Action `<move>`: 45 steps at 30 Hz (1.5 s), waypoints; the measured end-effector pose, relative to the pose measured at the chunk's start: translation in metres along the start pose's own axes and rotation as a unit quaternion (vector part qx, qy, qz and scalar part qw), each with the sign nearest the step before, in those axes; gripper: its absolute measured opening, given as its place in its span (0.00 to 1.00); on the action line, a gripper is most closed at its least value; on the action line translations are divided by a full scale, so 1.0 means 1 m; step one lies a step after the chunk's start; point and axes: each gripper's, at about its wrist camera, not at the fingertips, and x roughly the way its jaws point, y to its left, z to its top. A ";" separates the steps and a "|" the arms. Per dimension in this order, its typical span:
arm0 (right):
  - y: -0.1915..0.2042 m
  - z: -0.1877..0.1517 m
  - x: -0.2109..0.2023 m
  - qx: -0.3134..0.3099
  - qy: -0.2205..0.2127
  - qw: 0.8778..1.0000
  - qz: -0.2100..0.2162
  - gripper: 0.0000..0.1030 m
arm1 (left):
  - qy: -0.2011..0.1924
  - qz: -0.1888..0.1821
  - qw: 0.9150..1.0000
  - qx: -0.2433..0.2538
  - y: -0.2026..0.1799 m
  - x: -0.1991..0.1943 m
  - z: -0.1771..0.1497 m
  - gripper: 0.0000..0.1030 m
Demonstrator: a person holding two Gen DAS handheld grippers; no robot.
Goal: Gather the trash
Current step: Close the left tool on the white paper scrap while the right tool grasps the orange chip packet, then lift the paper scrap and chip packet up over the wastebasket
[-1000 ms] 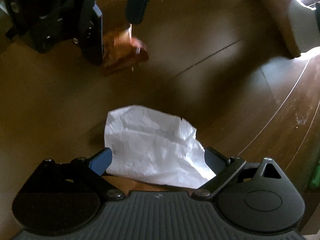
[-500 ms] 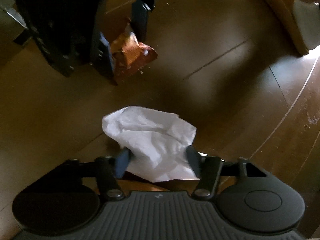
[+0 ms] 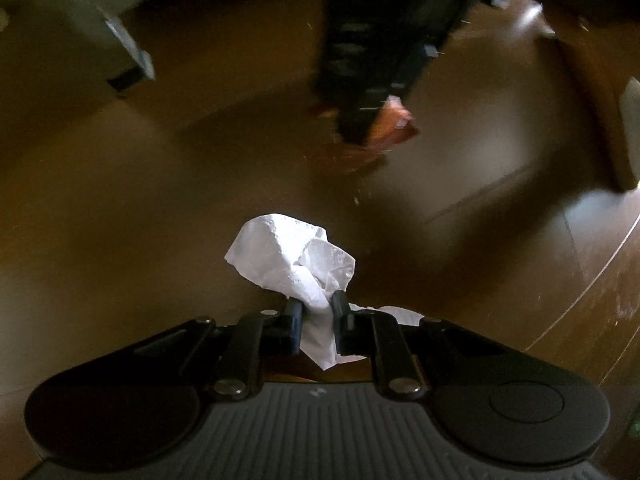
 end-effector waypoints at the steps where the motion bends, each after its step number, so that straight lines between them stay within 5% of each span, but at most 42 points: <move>1: -0.002 -0.003 -0.009 -0.001 -0.006 1.000 -0.001 0.28 | -0.008 0.004 1.000 -0.003 0.003 -0.009 0.002 0.14; 9: -0.005 -0.027 -0.102 -0.015 -0.066 0.997 -0.022 0.28 | -0.076 0.026 0.996 -0.025 0.018 -0.094 0.017 0.14; 15: 0.003 -0.050 -0.202 -0.023 -0.134 0.990 -0.024 0.28 | -0.162 0.044 0.985 -0.049 0.020 -0.191 0.044 0.14; 21: 0.018 -0.071 -0.282 -0.021 -0.196 0.980 -0.032 0.28 | -0.253 0.088 0.962 -0.060 0.025 -0.276 0.055 0.14; 29: 0.038 -0.110 -0.392 -0.030 -0.298 0.953 -0.044 0.27 | -0.363 0.131 0.921 -0.057 0.018 -0.396 0.058 0.14; 36: 0.049 -0.153 -0.484 -0.045 -0.383 0.921 -0.053 0.27 | -0.426 0.158 0.890 -0.045 -0.015 -0.496 0.042 0.14; 45: 0.053 -0.183 -0.567 -0.053 -0.469 0.879 -0.067 0.27 | -0.475 0.159 0.864 -0.044 -0.055 -0.575 0.041 0.15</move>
